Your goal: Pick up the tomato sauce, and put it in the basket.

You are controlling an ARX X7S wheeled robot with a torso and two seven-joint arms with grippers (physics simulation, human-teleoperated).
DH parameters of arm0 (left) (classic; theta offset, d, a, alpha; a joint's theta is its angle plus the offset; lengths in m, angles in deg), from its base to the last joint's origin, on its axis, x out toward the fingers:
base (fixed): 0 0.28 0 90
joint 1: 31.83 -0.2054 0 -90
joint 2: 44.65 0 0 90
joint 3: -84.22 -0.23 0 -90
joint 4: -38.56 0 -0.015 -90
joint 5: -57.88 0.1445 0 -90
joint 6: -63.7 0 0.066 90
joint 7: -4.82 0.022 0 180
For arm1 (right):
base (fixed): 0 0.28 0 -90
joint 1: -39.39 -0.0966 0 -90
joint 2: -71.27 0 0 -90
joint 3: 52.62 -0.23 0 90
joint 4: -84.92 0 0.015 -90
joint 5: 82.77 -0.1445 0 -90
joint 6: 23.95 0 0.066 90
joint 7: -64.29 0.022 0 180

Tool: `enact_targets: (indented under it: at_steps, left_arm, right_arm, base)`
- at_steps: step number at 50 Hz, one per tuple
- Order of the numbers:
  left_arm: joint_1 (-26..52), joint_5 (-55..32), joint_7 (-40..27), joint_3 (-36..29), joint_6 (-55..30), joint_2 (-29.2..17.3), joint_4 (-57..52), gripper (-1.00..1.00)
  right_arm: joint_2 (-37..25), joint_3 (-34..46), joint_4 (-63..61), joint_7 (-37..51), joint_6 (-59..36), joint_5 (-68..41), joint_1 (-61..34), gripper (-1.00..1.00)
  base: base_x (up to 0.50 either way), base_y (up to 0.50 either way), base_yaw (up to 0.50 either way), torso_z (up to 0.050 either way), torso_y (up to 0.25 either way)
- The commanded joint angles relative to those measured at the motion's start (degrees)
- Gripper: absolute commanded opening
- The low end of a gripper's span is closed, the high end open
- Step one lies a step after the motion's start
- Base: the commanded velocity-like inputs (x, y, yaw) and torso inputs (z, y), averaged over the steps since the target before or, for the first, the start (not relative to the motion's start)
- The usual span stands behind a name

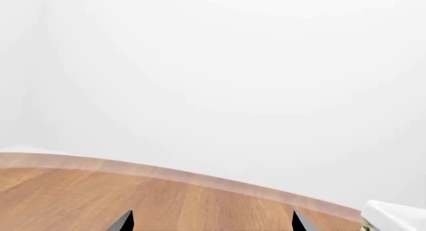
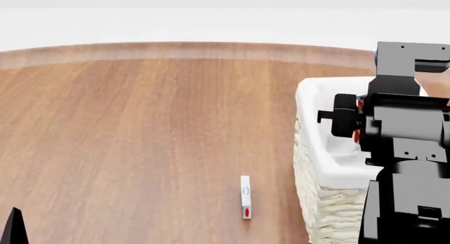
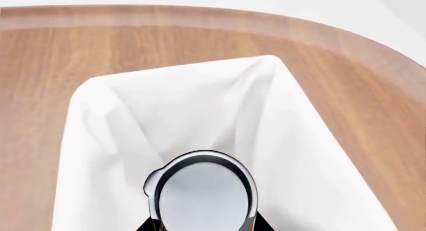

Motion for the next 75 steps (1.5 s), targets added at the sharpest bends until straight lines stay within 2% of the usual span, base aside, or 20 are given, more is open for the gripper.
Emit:
enact_targets:
  at_steps: [1, 21, 22, 38, 49, 54, 56, 61, 69, 73, 75]
  left_arm:
    - [-0.1, 0.2, -0.3, -0.2, 0.0, -0.2, 0.0, 1.00]
    - [-0.4, 0.2, -0.8, -0.2, 0.2, -0.6, -0.1, 1.00]
    - [-0.5, 0.4, -0.7, -0.2, 0.4, -0.6, 0.0, 1.00]
    - [-0.4, 0.2, -0.7, -0.4, 0.9, -0.7, 0.6, 1.00]
    - [-0.8, 0.2, -0.8, -0.5, 1.1, -0.9, 0.4, 1.00]
    - [-1.2, 0.4, -0.8, -0.6, 1.5, -0.9, 0.4, 1.00]
    - [-1.2, 0.4, -0.8, -0.6, 1.6, -0.8, 0.8, 1.00]
    - [-1.5, 0.8, -1.1, -0.6, 1.5, -1.0, 0.4, 1.00]
    - [-1.6, 1.1, -1.3, -1.2, 1.5, -0.9, 0.2, 1.00]
    - [-1.7, 1.0, -1.2, -1.2, 1.7, -1.0, 0.3, 1.00]
    - [-1.8, 1.1, -1.2, -1.2, 1.8, -1.1, 0.3, 1.00]
  right_arm:
    - [-0.2, -0.7, 0.0, 0.2, -0.6, 1.2, 1.1, -1.00]
    - [-0.2, -0.8, 0.0, 1.2, -0.7, 1.3, 1.2, -1.00]
    - [-0.2, -0.8, 0.0, 1.3, -0.8, 1.3, 1.2, 1.00]
    - [0.6, 0.3, 0.0, 0.7, 2.1, 1.4, -0.9, 1.00]
    - [3.7, 1.2, 0.0, -1.1, 12.3, 1.5, -1.9, 1.00]
    - [6.1, 2.3, -0.1, 1.4, 19.1, 2.3, -2.5, 1.00]
    - [7.5, 2.6, -1.3, 3.4, 19.1, 2.8, -2.6, 1.00]
    - [9.7, 7.7, -34.1, 6.8, 3.8, 7.6, 9.6, 1.00]
    - [10.5, 13.9, -63.0, 6.3, -6.0, 8.3, 20.8, 1.00]
    - [10.9, 14.5, -72.9, 6.6, -10.1, 6.6, 24.9, 1.00]
    - [11.1, 17.5, -82.6, 7.6, -13.5, 6.9, 29.3, 1.00]
  base:
    - [0.00, 0.00, 0.00, 0.000, 0.000]
    - [0.00, 0.00, 0.00, 0.000, 0.000]
    - [0.00, 0.00, 0.00, 0.000, 0.010]
    - [0.00, 0.00, 0.00, 0.000, 0.000]
    - [0.00, 0.00, 0.00, 0.000, 0.000]
    - [0.00, 0.00, 0.00, 0.000, 0.000]
    - [0.00, 0.00, 0.00, 0.000, 0.000]
    - [0.00, 0.00, 0.00, 0.000, 0.000]
    - [0.00, 0.00, 0.00, 0.000, 0.000]
    - [0.00, 0.00, 0.00, 0.000, 0.000]
    - [0.00, 0.00, 0.00, 0.000, 0.000]
